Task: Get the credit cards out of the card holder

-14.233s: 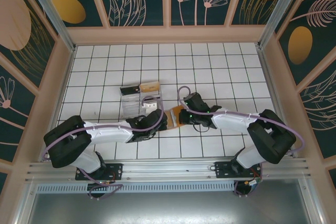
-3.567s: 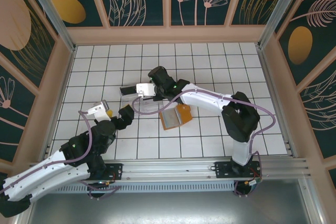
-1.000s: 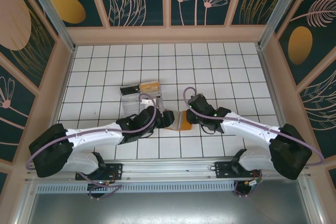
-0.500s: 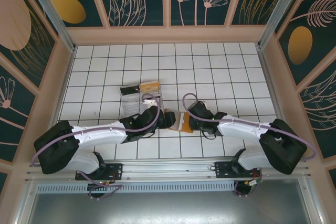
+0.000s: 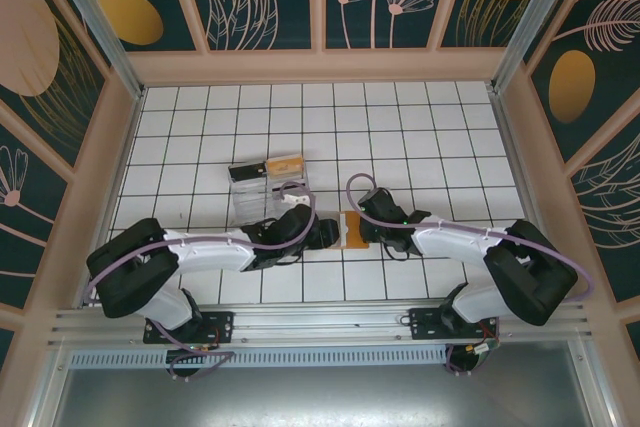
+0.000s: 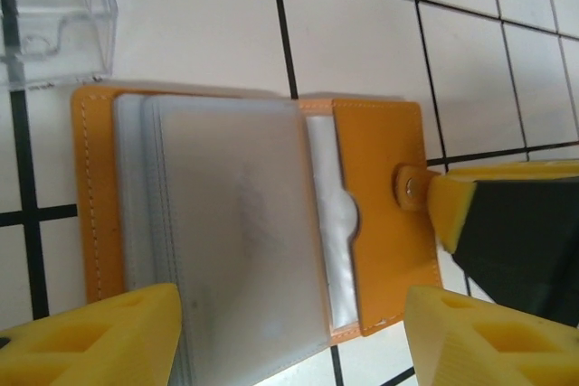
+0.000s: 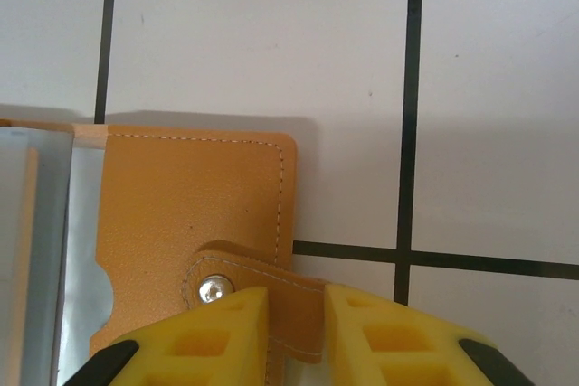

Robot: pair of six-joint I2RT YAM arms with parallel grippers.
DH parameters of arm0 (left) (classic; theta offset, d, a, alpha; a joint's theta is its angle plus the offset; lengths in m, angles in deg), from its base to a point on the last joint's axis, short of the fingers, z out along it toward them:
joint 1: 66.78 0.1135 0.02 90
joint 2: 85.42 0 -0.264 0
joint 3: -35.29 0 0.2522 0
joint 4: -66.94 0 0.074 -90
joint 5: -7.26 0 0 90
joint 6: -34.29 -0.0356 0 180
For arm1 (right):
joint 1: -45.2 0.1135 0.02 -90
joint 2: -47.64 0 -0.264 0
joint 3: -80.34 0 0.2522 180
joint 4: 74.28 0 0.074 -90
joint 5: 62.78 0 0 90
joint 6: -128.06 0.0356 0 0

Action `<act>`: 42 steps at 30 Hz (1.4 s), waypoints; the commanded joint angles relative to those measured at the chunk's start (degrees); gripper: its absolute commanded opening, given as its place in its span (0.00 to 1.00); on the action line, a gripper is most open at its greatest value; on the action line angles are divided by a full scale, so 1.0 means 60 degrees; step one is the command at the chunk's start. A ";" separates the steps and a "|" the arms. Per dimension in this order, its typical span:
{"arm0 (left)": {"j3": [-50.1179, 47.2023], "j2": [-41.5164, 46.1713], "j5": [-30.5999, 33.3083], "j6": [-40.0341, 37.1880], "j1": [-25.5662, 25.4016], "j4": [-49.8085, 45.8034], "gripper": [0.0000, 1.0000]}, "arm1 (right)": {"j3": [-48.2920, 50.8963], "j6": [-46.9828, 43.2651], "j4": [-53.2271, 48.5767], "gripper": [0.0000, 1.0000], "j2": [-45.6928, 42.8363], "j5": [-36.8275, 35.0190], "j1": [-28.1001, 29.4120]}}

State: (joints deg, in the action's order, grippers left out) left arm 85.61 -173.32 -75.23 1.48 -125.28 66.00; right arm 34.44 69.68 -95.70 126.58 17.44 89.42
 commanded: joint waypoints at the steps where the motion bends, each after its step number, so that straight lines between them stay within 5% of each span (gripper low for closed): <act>1: 0.0287 -0.0296 -0.0247 0.0180 0.0053 0.0489 0.66 | 0.0105 -0.0130 0.0105 0.25 -0.0023 0.0165 -0.0062; 16: 0.0580 -0.0841 -0.0401 0.0239 0.0054 0.0171 0.64 | 0.0163 -0.0113 0.0105 0.25 -0.0104 0.0165 -0.0063; 27: 0.0411 0.0160 0.0579 -0.0008 0.0054 -0.0613 0.63 | 0.0223 -0.0084 0.0178 0.25 -0.0002 0.0209 -0.0062; 42: 0.0609 -0.0594 0.0141 0.0056 0.0053 -0.0597 0.63 | 0.0274 -0.0040 0.0134 0.25 -0.0051 0.0235 -0.0062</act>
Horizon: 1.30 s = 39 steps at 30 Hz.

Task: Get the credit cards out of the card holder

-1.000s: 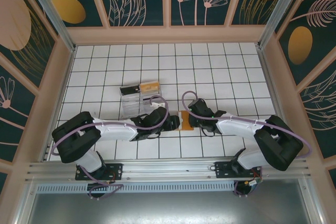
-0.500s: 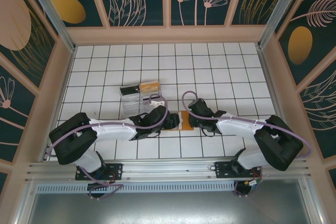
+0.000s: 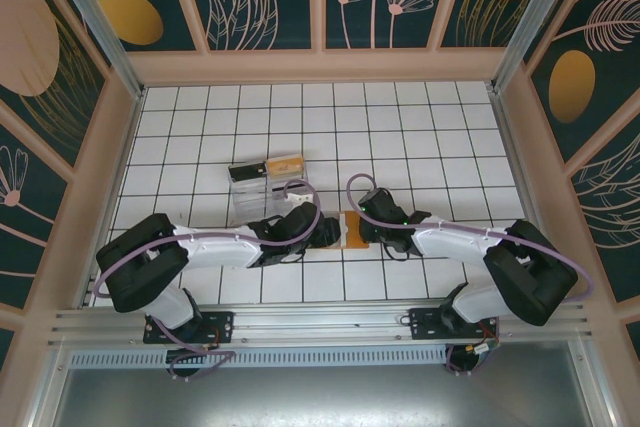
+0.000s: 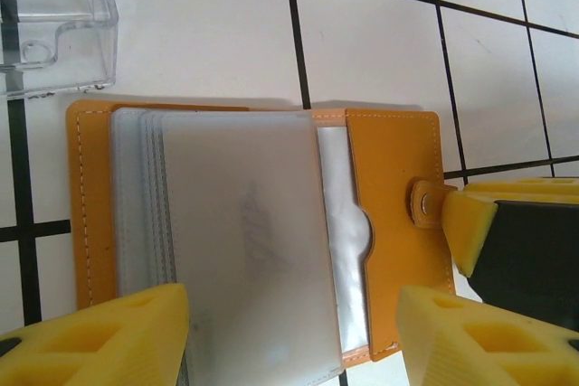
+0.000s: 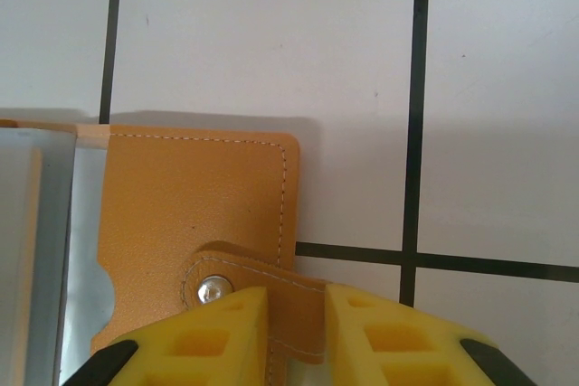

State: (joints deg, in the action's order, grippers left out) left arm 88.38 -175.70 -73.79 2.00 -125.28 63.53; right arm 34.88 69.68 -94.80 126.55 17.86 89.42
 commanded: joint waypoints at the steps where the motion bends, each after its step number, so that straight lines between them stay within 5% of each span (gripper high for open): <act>1: 0.0155 -0.0229 -0.0100 -0.0011 0.0053 -0.0223 0.63 | 0.0201 -0.0040 -0.0016 0.25 -0.0054 0.0168 -0.0062; 16: 0.0201 -0.0612 -0.0834 -0.0061 0.0055 0.0397 0.64 | 0.0289 0.0033 0.0102 0.25 0.0020 0.0226 -0.0062; 32: 0.0271 -0.0407 -0.1140 -0.0338 0.0053 0.0663 0.97 | 0.0360 0.0077 0.0204 0.25 0.0088 0.0272 -0.0047; 39: 0.0300 -0.0285 -0.1301 -0.0373 0.0053 0.0853 0.99 | 0.0347 0.0077 0.0197 0.25 0.0061 0.0261 -0.0047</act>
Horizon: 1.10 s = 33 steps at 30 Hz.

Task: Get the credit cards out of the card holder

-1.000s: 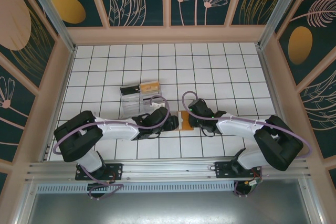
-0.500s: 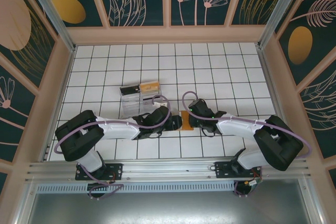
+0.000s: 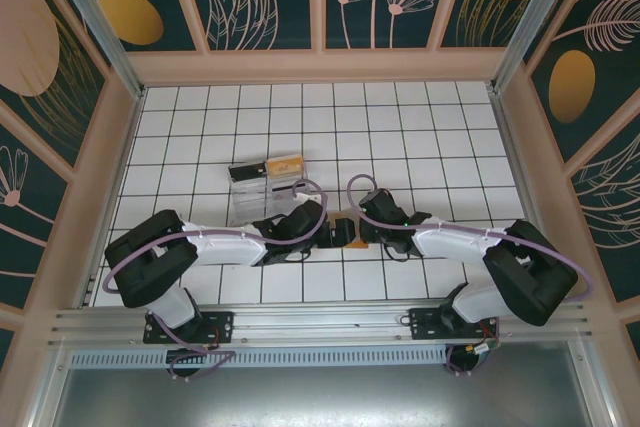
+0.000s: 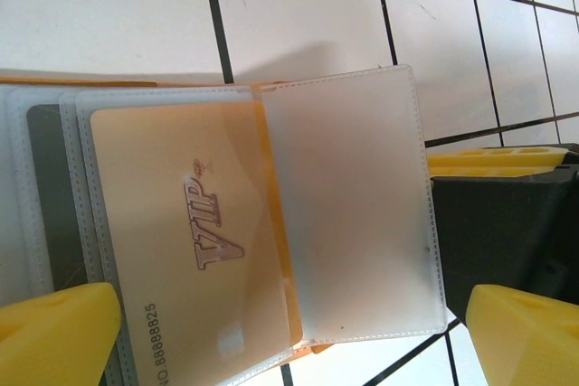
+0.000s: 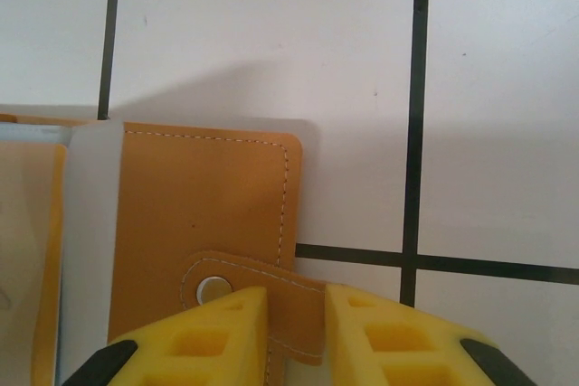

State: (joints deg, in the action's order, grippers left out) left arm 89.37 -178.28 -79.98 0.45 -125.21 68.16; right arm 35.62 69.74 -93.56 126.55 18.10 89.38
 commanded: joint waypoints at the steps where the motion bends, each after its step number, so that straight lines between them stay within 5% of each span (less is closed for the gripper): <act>1: 0.0161 0.0189 -0.0256 -0.0112 0.0045 0.0041 0.99 | 0.0224 0.0079 -0.0027 0.25 0.0042 0.0190 -0.0041; 15: -0.0060 0.1315 0.1453 -0.0292 0.0154 -0.1550 0.92 | -0.0057 0.0150 -0.0666 0.27 -0.2367 -0.0178 -0.0325; 22: -0.0596 0.1454 0.1919 -0.0227 0.0387 -0.1735 0.60 | -0.0031 0.0502 0.0366 0.27 -0.2781 0.1338 -0.0274; 33: -0.1054 0.0798 0.1558 -0.0274 0.0584 -0.0901 0.37 | 0.0326 0.1688 0.2573 0.20 -0.1081 0.3890 -0.0276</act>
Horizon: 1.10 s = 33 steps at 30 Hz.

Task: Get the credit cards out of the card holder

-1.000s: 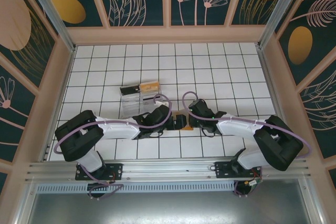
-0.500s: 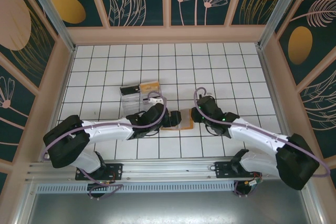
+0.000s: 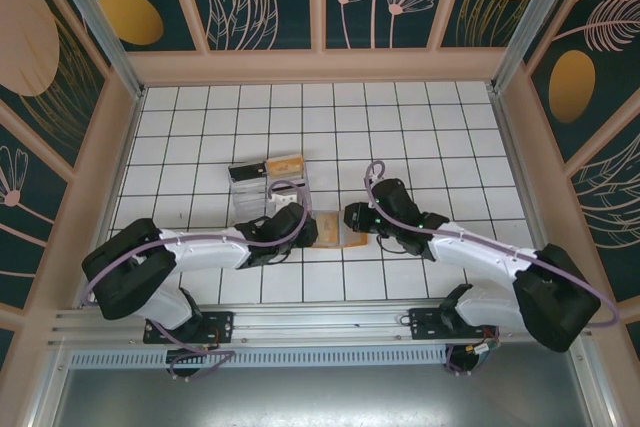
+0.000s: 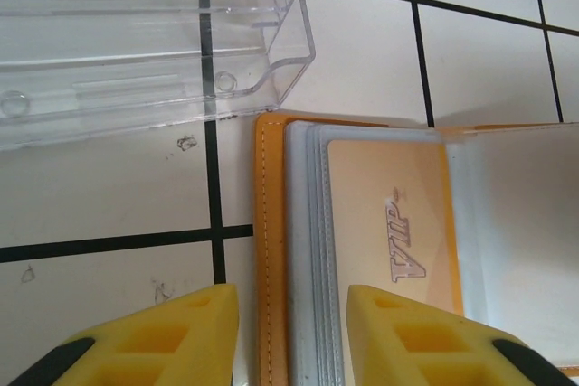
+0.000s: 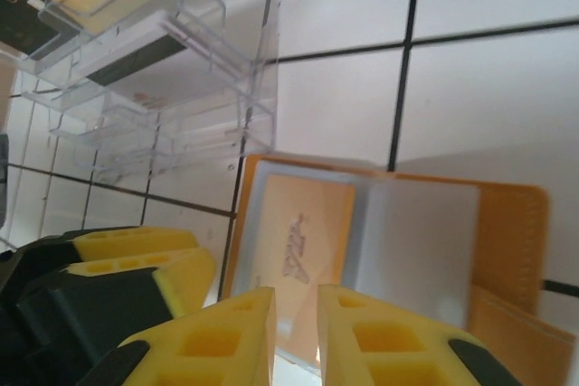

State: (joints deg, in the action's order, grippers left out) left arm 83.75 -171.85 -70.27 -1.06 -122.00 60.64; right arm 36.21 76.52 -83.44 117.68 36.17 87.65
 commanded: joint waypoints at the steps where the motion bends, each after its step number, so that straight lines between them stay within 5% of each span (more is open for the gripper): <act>1: -0.0114 -0.0350 -0.0110 -0.0005 0.0048 0.0400 0.35 | 0.0228 0.0648 0.0990 0.19 0.0609 0.0969 0.0003; 18: -0.0185 -0.0613 -0.0319 0.0091 0.0048 0.0620 0.13 | 0.0374 0.1166 0.1646 0.17 0.2017 0.1599 -0.0207; 33: -0.0107 -0.1063 -0.0467 0.0251 0.0048 0.0543 0.10 | 0.0272 0.1200 0.1580 0.18 0.2496 0.1599 -0.0212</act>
State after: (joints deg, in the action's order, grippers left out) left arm 83.03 -176.97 -72.00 0.03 -122.00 65.45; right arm 37.76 83.40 -75.74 131.84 45.18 86.74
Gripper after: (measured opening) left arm 0.100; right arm 0.178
